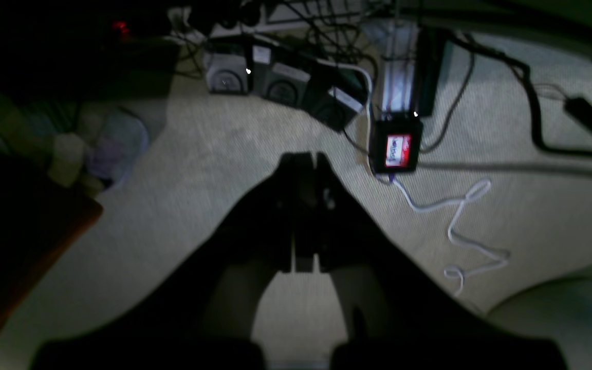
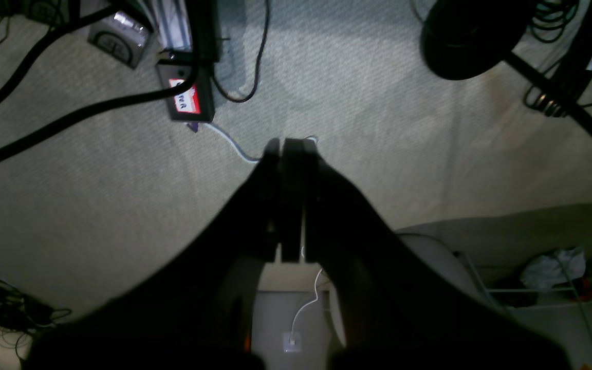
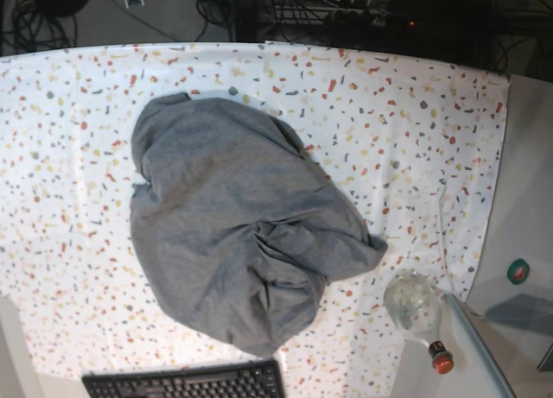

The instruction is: Layout the t-shirt on the table in an organized manner, then fold the t-shirt properly

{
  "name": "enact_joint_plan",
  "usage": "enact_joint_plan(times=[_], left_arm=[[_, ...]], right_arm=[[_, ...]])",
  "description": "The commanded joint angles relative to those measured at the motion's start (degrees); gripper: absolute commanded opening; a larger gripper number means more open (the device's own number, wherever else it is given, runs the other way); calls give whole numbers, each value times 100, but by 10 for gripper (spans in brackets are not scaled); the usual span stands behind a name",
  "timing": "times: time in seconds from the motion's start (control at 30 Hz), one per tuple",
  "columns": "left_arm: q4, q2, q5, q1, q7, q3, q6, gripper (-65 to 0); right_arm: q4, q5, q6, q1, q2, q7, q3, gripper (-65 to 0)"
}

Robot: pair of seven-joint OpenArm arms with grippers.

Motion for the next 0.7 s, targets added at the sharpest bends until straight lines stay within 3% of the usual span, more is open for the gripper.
enact_joint_plan(times=[0.0, 0.67], left_arm=[[8, -36, 3, 48, 29, -1, 30, -650], [-151, -1, 47, 136, 143, 8, 30, -650]], right_arm=[[0, 3, -27, -67, 38, -2, 5, -650], [0, 12, -18, -243, 30, -2, -3, -650]])
